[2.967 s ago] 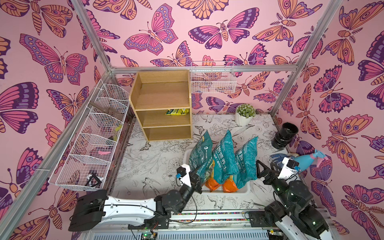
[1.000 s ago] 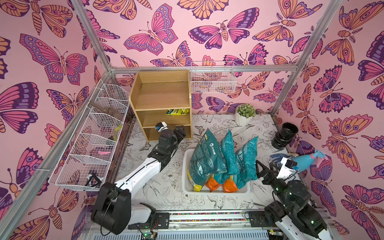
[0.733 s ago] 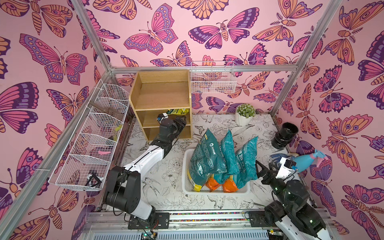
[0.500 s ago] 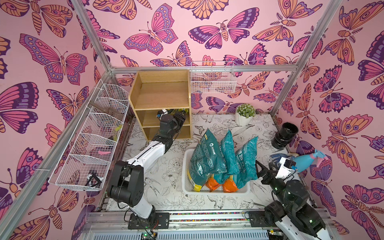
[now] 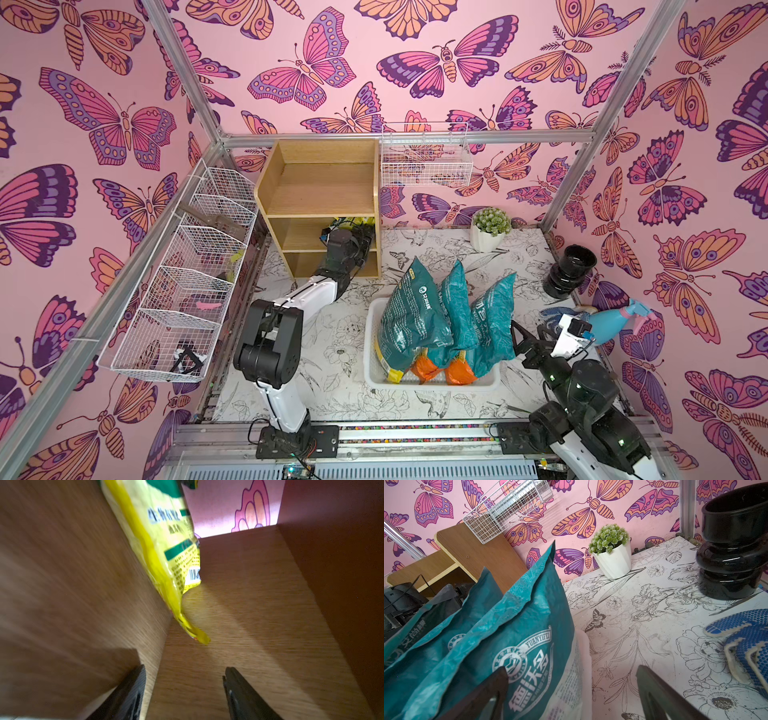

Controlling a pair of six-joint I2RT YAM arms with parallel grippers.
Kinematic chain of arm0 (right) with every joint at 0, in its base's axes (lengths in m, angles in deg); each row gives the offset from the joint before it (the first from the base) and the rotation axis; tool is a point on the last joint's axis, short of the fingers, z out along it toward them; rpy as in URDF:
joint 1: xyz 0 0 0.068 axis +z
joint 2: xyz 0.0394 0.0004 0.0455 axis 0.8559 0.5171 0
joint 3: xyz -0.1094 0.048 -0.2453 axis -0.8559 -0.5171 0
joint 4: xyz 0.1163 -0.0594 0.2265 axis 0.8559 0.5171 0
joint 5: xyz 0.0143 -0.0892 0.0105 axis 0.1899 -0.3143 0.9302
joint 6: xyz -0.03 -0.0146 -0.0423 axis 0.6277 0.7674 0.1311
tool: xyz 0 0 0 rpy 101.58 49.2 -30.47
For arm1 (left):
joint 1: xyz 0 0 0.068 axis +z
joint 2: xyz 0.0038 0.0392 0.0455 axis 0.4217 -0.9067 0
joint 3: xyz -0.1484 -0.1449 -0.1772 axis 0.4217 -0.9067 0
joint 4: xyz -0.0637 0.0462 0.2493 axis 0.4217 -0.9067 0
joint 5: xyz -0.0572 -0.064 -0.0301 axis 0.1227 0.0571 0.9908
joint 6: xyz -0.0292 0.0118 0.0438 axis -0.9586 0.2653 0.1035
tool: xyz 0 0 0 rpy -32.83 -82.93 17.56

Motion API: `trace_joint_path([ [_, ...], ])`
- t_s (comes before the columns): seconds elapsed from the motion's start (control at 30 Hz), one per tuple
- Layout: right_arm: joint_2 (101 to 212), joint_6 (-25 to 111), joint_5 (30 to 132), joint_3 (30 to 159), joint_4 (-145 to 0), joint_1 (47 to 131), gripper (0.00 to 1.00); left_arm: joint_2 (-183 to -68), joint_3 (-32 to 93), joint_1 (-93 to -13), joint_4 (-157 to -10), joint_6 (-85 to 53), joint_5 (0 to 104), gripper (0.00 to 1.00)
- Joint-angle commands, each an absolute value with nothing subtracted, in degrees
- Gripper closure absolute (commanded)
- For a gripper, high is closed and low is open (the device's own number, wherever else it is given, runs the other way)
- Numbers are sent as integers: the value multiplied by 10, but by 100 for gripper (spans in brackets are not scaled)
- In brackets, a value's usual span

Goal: Take down the fertilizer bag from the shelf
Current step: Pick up the fertilizer bag from the shelf.

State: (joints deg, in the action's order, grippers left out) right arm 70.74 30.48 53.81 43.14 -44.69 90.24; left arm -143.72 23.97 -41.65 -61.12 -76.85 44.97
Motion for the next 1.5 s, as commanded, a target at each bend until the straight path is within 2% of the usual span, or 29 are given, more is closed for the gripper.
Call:
trace_joint_path([
  [0.0, 702, 312, 544, 427, -454, 906, 1, -1421, 234, -411, -601, -758, 430, 33],
  [0.1, 702, 313, 541, 427, -453, 906, 1, -1436, 251, -411, -601, -768, 440, 35],
  [0.27, 703, 313, 542, 426, -454, 906, 1, -1462, 273, -411, -596, -781, 442, 48],
  [0.53, 707, 314, 545, 424, -460, 906, 1, -1490, 292, -412, -598, -793, 423, 39],
  [0.7, 707, 314, 545, 424, -460, 906, 1, -1518, 308, -411, -598, -803, 413, 42],
  [0.73, 707, 314, 546, 423, -460, 906, 1, -1523, 310, -411, -598, -804, 413, 45],
  [0.77, 707, 314, 545, 423, -460, 906, 1, -1528, 314, -411, -598, -805, 414, 54],
  [0.83, 707, 314, 546, 423, -461, 906, 1, -1530, 312, -410, -598, -810, 416, 73],
  [0.9, 708, 314, 546, 423, -462, 906, 1, -1522, 306, -411, -598, -804, 419, 96],
  [0.93, 708, 315, 546, 423, -462, 906, 1, -1516, 303, -411, -598, -802, 418, 100],
  [1.13, 707, 315, 547, 423, -462, 906, 1, -1428, 238, -413, -603, -785, 392, 100],
  [1.3, 709, 315, 548, 423, -465, 906, 1, -1296, 170, -420, -635, -737, 359, 100],
  [1.47, 715, 315, 547, 426, -465, 906, 1, -1196, 168, -450, -690, -679, 350, 100],
])
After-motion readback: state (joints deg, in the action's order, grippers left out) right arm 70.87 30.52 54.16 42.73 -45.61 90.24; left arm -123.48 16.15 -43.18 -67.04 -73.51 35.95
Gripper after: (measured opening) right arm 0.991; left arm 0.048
